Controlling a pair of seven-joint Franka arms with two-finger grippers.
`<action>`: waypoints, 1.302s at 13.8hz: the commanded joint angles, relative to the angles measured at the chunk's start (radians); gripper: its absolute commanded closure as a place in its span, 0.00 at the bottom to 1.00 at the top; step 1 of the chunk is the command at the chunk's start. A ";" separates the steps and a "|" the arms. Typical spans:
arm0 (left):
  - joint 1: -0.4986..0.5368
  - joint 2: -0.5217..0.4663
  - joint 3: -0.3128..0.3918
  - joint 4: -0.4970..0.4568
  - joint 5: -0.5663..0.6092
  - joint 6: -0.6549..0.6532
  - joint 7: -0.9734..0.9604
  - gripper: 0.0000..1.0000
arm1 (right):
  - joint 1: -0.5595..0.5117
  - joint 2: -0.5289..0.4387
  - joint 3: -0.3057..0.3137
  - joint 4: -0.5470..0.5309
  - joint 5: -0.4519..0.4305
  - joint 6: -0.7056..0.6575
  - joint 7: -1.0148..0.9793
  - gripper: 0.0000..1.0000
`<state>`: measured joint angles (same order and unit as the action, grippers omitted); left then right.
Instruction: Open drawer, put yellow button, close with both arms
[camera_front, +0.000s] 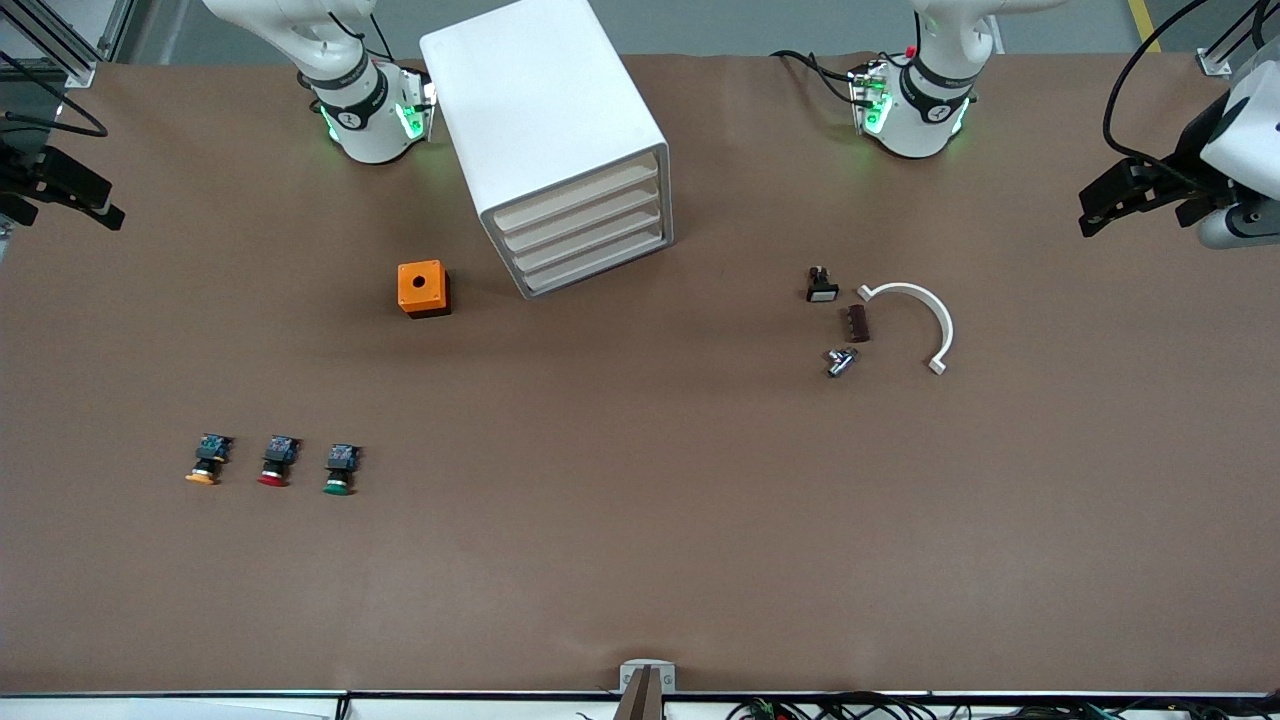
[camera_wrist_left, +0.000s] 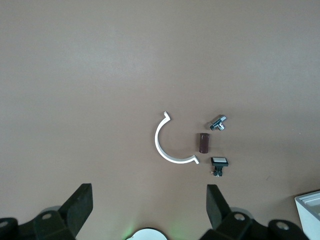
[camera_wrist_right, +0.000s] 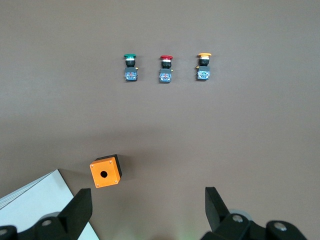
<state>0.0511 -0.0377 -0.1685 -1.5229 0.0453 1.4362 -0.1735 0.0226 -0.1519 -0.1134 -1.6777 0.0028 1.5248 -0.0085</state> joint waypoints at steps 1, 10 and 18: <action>0.006 0.009 -0.006 0.024 0.021 -0.019 -0.006 0.00 | -0.010 -0.029 0.006 -0.028 0.002 0.009 0.007 0.00; -0.004 0.086 -0.006 0.020 0.024 -0.019 -0.031 0.00 | -0.004 -0.031 0.009 -0.027 0.003 0.005 0.007 0.00; -0.166 0.295 -0.036 0.012 -0.034 0.107 -0.453 0.00 | -0.006 -0.029 0.009 -0.027 -0.012 0.011 0.004 0.00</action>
<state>-0.0842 0.2073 -0.2028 -1.5273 0.0378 1.5121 -0.5306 0.0226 -0.1529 -0.1110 -1.6792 0.0019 1.5246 -0.0085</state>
